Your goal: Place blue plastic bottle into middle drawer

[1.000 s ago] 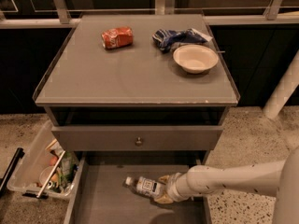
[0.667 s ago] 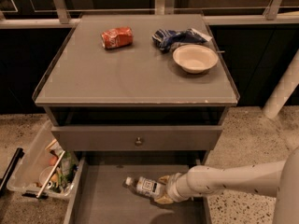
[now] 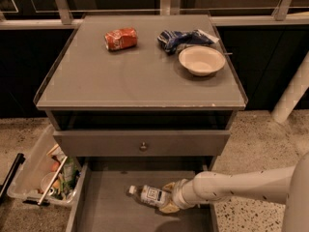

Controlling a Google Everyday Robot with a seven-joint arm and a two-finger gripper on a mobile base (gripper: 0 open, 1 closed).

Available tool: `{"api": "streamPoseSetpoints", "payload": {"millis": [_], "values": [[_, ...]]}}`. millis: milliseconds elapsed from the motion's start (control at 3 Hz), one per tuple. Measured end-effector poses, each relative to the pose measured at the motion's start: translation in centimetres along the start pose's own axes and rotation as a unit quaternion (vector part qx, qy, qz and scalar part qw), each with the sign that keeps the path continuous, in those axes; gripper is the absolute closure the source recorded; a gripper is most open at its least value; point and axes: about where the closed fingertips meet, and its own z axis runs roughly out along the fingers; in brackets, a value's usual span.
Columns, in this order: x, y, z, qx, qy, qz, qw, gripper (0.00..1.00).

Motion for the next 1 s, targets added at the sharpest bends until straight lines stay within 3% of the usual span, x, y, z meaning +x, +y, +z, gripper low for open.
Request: {"api": "streamPoseSetpoints", "payload": {"millis": [333,667,1000], "values": [[0.00,0.00,0.00,0.000,0.000,0.000,1.0000,0.12],[0.00,0.00,0.00,0.000,0.000,0.000,1.0000,0.00],[0.00,0.01,0.01,0.000,0.000,0.000,1.0000,0.00]]}}
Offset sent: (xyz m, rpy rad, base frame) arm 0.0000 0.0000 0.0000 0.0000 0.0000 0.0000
